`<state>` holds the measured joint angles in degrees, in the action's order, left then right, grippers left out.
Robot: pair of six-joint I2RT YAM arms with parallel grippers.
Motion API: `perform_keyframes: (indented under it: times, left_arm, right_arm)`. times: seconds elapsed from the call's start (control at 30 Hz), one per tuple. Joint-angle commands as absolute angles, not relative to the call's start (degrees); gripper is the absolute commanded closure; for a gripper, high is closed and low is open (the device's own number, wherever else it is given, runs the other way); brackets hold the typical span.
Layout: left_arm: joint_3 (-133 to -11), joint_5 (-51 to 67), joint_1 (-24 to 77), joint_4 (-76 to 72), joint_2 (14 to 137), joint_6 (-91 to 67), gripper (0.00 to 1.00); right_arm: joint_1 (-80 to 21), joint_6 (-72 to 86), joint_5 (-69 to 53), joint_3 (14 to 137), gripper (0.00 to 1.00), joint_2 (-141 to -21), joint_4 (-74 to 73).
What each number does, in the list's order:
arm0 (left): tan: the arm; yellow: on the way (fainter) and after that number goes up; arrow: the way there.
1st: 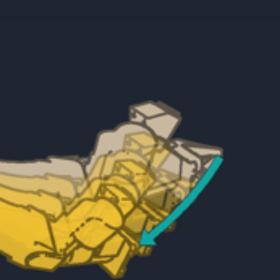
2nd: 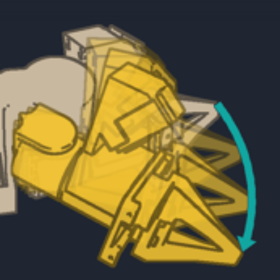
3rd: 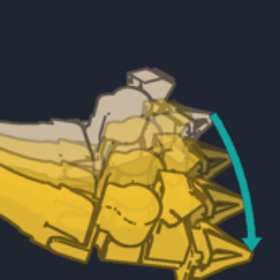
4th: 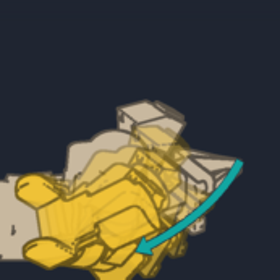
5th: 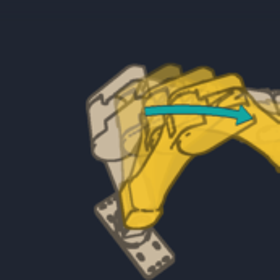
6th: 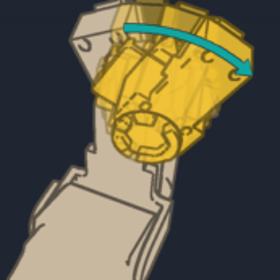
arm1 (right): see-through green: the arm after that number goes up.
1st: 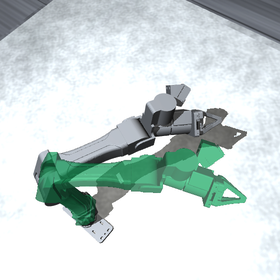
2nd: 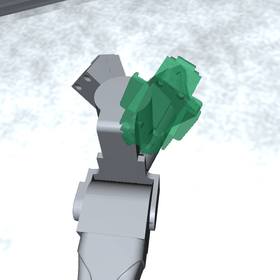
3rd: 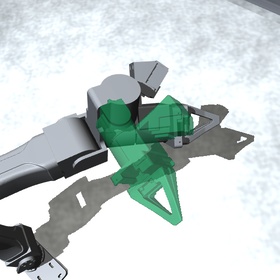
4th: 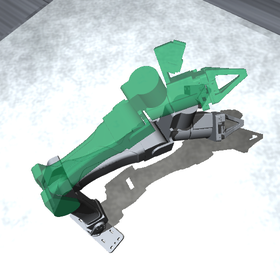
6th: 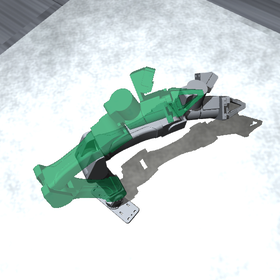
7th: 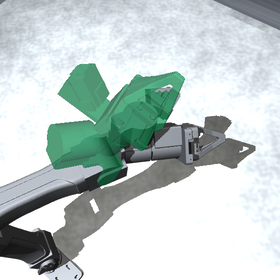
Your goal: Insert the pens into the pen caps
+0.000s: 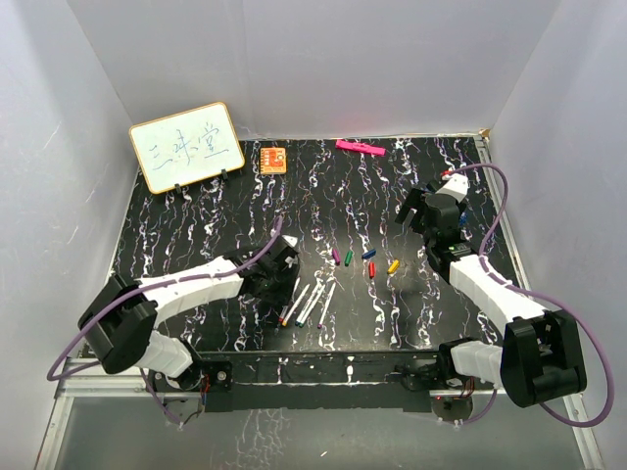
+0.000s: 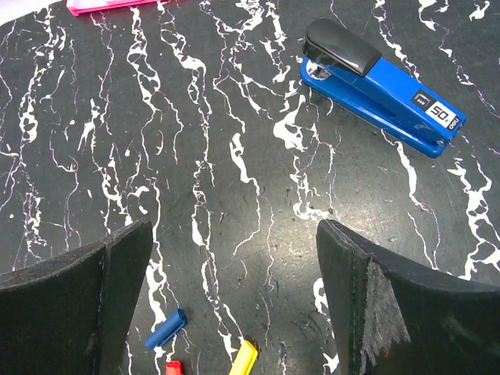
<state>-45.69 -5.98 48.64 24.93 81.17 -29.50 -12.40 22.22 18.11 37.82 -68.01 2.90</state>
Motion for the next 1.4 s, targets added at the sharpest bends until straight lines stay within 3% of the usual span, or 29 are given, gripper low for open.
perform_keyframes:
  times: [0.0, 0.3, 0.93, 1.27, 1.37]
  left_arm:
    - [-48.2, -5.3, 49.3, 25.6, 81.9, -29.9, 0.53]
    - [-48.6, -7.8, 49.8, 25.3, 85.2, -29.6, 0.53]
    - [-49.0, -8.4, 49.9, 27.6, 88.1, -28.1, 0.57]
    - [-48.7, -7.2, 49.9, 27.7, 91.4, -27.1, 0.66]
    - [-49.1, -6.1, 50.0, 27.0, 92.6, -26.5, 0.76]
  right_arm:
    - [-12.9, 22.2, 19.1, 39.5, 0.16, -67.6, 4.1]
    - [-13.0, 22.1, 19.0, 39.2, 0.23, -67.5, 4.3]
    - [-13.1, 22.5, 20.2, 38.6, 0.25, -66.7, 4.9]
    - [-13.2, 22.9, 21.5, 37.7, 0.24, -64.3, 5.4]
    - [-13.2, 23.0, 21.6, 37.6, 0.24, -63.7, 5.5]
